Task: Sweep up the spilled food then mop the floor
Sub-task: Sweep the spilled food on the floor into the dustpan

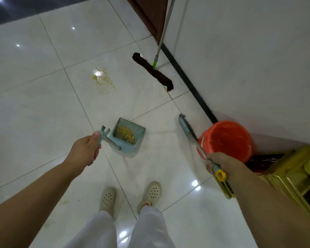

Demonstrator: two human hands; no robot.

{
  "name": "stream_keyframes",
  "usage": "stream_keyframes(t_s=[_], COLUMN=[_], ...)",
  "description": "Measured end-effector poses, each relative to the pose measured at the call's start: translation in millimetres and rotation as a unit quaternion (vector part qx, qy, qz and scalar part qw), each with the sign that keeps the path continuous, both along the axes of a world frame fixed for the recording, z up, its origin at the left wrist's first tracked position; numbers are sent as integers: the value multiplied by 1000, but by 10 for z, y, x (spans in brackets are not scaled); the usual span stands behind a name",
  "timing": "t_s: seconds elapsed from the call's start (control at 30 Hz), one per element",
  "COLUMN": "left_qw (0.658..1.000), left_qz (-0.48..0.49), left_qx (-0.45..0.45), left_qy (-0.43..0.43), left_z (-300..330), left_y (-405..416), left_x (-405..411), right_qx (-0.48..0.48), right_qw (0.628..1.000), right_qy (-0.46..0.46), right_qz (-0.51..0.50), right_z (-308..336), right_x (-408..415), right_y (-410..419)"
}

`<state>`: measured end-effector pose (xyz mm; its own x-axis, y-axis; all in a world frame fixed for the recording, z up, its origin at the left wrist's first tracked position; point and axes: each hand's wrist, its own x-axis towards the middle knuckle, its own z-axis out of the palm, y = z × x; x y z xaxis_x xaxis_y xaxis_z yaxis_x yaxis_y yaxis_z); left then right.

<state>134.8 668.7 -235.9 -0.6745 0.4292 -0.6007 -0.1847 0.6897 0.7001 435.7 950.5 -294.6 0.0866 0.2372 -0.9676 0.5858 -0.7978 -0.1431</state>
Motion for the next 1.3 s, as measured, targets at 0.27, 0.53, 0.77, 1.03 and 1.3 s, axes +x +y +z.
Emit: stream_keyframes(t_s=[0.27, 0.53, 0.77, 1.03, 1.3], left_qw=[997, 986, 977, 973, 967], left_qz=[-77, -160, -208, -220, -247], left_qx=[-18, -34, -40, -31, -49], left_qy=[-14, -16, -34, -56, -36], left_z=[-28, -61, -123, -98, -156], left_y=[-548, -1175, -1461, -1395, -1244], left_x=[-311, -646, -865, -956, -977], right_qx=[-25, -58, -73, -73, -32], right_qw=[984, 971, 981, 993, 999], right_qy=[63, 103, 91, 52, 13], right_qz=[-165, -207, -156, -82, 16], right_z=[-49, -37, 48, 429, 158], right_x=[-318, -1141, -1597, -1599, -1543], right_y=[-1212, -2003, -2368, -2328, -2245])
